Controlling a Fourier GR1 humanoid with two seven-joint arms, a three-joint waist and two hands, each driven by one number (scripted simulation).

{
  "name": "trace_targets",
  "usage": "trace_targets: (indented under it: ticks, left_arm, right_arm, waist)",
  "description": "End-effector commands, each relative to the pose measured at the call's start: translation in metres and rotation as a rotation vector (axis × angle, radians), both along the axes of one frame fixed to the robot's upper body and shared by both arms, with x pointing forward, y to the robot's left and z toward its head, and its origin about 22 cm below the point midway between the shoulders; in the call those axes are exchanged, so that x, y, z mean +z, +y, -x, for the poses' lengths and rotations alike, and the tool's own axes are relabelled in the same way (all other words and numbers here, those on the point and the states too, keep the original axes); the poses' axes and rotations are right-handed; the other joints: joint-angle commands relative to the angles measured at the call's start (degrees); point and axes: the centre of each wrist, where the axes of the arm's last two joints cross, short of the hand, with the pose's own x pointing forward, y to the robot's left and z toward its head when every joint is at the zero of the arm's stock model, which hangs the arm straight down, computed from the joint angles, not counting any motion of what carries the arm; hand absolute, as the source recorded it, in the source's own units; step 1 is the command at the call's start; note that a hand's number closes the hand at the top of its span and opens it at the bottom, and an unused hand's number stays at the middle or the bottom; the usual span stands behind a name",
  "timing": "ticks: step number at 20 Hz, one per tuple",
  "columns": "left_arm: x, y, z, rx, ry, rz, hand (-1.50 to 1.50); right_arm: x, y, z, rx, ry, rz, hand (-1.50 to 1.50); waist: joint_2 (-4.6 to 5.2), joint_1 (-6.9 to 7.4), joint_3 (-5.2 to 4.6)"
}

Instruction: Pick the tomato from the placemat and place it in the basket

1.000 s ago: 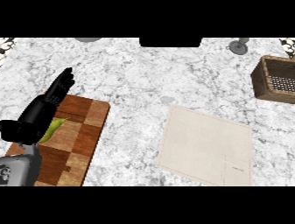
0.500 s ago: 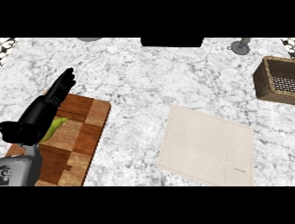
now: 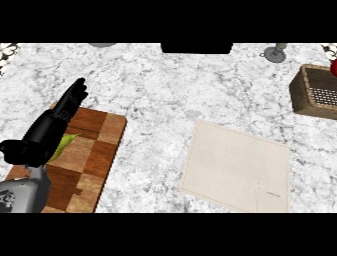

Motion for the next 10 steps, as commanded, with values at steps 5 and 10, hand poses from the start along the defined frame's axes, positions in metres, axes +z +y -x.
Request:
trace_targets:
  ticks: [5, 10]
  left_arm:
    - [0.001, -0.002, 0.003, -0.011, 0.000, 0.006, 0.00]
    - [-0.008, -0.005, 0.001, -0.018, 0.000, -0.003, 0.00]
  right_arm:
    - [0.026, 0.000, -0.006, 0.033, -0.082, -0.194, -1.50]
    - [0.052, -0.048, 0.034, 0.021, -0.063, -0.352, -1.50]
  waist:
    - [-0.09, 0.02, -0.03]
    - [0.01, -0.23, -0.01]
